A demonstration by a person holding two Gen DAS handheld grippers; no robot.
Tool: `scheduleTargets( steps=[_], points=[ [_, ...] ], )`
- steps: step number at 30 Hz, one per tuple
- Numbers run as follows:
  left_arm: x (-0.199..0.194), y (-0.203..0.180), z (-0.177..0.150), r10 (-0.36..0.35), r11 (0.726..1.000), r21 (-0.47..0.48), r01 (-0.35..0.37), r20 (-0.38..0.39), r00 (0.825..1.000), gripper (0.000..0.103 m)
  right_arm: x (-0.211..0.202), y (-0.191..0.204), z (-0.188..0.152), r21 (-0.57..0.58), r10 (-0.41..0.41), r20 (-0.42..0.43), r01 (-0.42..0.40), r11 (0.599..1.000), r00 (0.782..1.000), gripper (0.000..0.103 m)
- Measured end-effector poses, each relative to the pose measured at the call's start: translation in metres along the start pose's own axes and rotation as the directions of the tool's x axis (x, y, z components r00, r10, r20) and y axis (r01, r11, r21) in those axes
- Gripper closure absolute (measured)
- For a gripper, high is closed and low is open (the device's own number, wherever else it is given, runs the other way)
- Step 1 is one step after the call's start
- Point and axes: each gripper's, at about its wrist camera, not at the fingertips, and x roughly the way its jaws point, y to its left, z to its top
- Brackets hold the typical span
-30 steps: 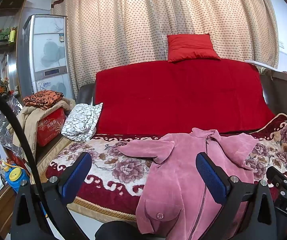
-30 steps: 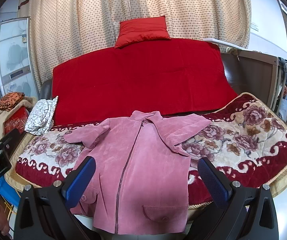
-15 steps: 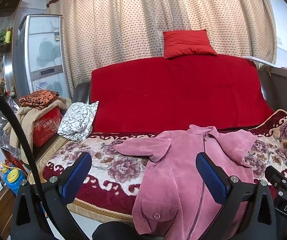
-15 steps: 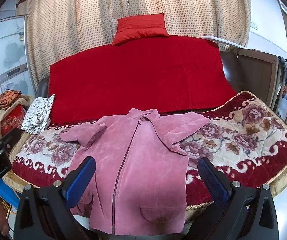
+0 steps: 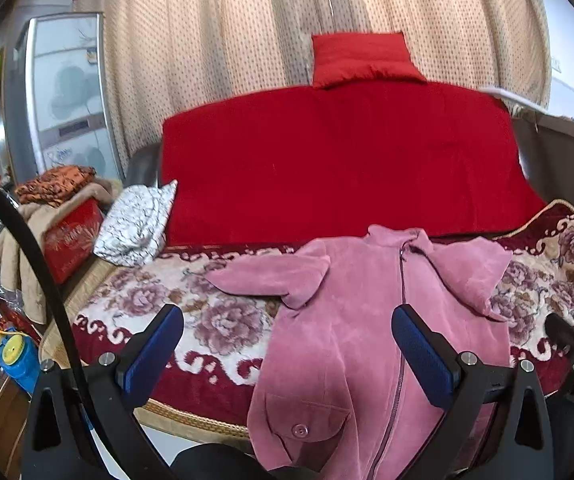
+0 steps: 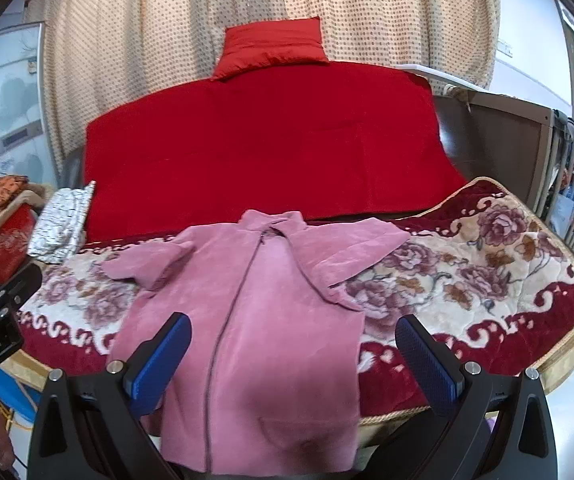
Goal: Fold large clothes
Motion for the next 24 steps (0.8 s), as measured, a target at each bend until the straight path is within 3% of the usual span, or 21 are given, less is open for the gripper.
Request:
scheduleTargets(
  steps=[8, 24],
  points=[
    [0.042, -0.017, 0.003, 0.004, 1.0, 0.031, -0.002, -0.064, 0.998, 0.0, 0.032, -0.013, 0.014, 0.003, -0.063, -0.003, 0.063, 0.998, 0.998, 0.0],
    [0.107, -0.048, 0.016, -0.008, 0.997, 0.077, 0.018, -0.132, 0.991, 0.0, 0.094, -0.029, 0.033, 0.004, -0.07, -0.045, 0.07, 0.998, 0.997, 0.0]
  ],
)
